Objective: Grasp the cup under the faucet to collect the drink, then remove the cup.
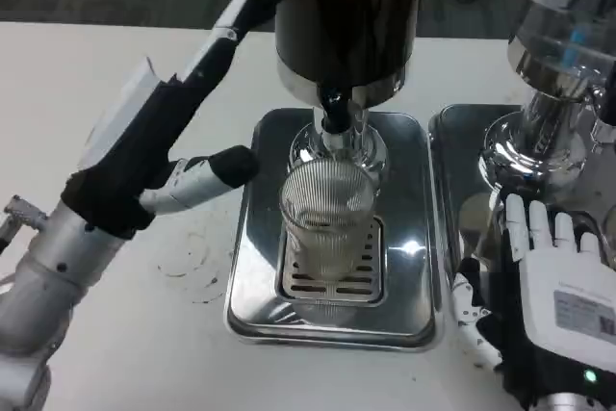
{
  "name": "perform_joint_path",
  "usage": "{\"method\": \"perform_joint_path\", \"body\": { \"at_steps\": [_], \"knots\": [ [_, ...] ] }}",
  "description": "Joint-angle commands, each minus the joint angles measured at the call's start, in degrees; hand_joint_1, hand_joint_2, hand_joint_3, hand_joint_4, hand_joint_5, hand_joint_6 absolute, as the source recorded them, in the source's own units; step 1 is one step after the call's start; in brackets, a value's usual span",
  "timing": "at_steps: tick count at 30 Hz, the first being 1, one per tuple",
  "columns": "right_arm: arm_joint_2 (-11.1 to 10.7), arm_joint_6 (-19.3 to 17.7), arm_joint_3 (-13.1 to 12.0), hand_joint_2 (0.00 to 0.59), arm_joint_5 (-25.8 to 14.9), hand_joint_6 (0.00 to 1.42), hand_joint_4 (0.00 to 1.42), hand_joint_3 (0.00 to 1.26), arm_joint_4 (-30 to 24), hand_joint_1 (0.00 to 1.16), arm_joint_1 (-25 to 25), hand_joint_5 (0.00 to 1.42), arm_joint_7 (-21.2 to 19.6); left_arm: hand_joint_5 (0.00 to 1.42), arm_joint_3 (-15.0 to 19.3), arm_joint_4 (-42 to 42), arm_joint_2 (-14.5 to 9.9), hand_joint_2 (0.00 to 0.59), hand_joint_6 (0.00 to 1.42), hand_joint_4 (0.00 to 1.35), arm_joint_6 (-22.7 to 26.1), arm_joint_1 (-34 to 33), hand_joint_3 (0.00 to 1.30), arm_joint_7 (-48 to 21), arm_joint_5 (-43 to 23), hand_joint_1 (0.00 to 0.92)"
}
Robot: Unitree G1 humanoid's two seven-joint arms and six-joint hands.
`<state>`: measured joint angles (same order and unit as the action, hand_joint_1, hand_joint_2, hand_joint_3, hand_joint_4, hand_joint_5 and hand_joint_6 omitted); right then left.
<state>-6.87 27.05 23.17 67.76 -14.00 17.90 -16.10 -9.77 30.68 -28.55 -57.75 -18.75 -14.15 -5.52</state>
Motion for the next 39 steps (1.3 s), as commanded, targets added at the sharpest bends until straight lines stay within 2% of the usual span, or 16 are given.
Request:
{"method": "perform_joint_path", "body": {
  "at_steps": [1, 8, 17, 26, 39],
  "knots": [
    [0.5, 0.8, -0.2, 0.513, 0.4, 0.00, 0.00, 0.00, -0.5, 0.12, -0.2, 0.00, 0.1, 0.04, 0.3, -1.6, 2.3, 0.078, 0.01, 0.00, 2.0, -1.4, 0.00, -5.1, -2.2, 0.000],
    [0.9, 1.1, -0.1, 0.512, 0.1, 0.00, 0.00, 0.00, -0.9, 0.12, 0.1, 0.00, 0.1, 0.04, 0.1, -2.1, 6.6, 0.081, 0.01, 0.00, 4.1, -2.9, 0.00, -11.5, -3.6, 0.000],
    [2.0, 1.4, -0.4, 0.512, -0.1, 0.00, 0.00, 0.00, -0.7, 0.11, 0.4, 0.00, -0.4, 0.03, 0.0, -2.0, 9.6, 0.086, 0.00, 0.00, 4.6, -3.7, 0.00, -16.9, -2.9, 0.000],
    [2.3, 1.3, -0.4, 0.512, -0.3, 0.00, 0.00, 0.00, -0.5, 0.11, 0.4, 0.00, -0.4, 0.05, -0.4, -4.6, 8.9, 0.087, 0.01, 0.00, 2.7, -2.8, 0.00, -17.2, 1.8, 0.000],
    [2.0, 1.0, -0.7, 0.514, -1.3, 0.00, 0.00, 0.00, -0.1, 0.10, -0.1, 0.00, 0.0, 0.07, -0.5, -6.4, 7.5, 0.099, 0.02, 0.00, -0.6, -2.7, 0.05, -11.9, 13.1, 0.000]
  ]
}}
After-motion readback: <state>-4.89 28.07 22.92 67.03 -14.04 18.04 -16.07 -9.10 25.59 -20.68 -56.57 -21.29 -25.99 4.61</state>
